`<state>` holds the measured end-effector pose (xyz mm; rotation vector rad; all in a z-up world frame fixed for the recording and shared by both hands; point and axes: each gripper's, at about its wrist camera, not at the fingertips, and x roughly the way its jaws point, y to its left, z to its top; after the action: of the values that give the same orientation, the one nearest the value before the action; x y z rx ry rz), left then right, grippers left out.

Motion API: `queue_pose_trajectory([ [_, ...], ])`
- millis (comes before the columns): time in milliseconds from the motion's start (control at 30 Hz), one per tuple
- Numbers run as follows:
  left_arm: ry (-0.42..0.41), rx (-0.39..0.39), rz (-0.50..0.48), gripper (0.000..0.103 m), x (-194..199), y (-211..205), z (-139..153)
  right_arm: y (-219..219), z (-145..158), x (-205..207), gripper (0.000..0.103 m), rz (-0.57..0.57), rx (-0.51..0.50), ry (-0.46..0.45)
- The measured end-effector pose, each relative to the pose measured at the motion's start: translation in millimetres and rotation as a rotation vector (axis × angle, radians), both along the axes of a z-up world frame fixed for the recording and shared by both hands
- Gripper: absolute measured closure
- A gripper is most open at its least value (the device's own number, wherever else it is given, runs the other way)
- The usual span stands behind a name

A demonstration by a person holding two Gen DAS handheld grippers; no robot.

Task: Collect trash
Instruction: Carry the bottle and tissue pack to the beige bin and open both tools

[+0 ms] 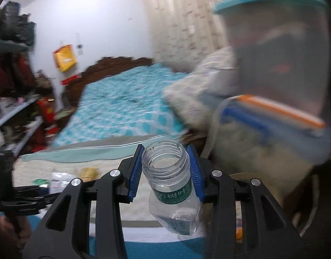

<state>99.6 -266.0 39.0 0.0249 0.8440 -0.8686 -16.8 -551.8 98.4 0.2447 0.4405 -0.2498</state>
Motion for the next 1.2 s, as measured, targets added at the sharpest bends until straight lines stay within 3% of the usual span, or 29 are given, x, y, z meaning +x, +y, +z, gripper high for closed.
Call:
queue_pose_trajectory([
  [200, 0.041, 0.023, -0.183, 0.064, -9, -125, -14, -67, -34, 4, 0.06, -0.123, -0.133, 0.115],
  [400, 0.066, 0.064, -0.299, 0.064, -20, -217, -34, -119, -91, 8, 0.059, -0.166, -0.118, 0.19],
  [467, 0.061, 0.085, -0.321, 0.063, -22, -240, -41, -134, -107, 2, 0.041, -0.181, -0.048, 0.18],
  [500, 0.059, 0.092, -0.326, 0.063, -21, -246, -42, -142, -112, -5, 0.025, -0.184, -0.001, 0.154],
  [533, 0.057, 0.101, -0.334, 0.062, -22, -255, -46, -144, -114, -11, 0.022, -0.194, 0.02, 0.129],
  [733, 0.034, 0.156, -0.358, 0.056, -29, -293, -63, -151, -108, -42, 0.022, -0.248, 0.04, 0.032],
  [833, 0.018, 0.209, -0.357, 0.021, -32, -309, -74, -146, -100, -50, 0.022, -0.261, 0.047, -0.002],
  [900, -0.024, 0.24, -0.328, 0.021, -32, -314, -78, -141, -94, -52, 0.022, -0.256, 0.059, -0.023],
  [967, -0.01, 0.233, -0.323, 0.022, -29, -310, -79, -132, -89, -57, 0.022, -0.253, 0.063, -0.043],
  [1200, -0.05, 0.185, -0.285, 0.022, -30, -246, -64, -101, -102, -70, 0.022, -0.2, 0.206, -0.076],
])
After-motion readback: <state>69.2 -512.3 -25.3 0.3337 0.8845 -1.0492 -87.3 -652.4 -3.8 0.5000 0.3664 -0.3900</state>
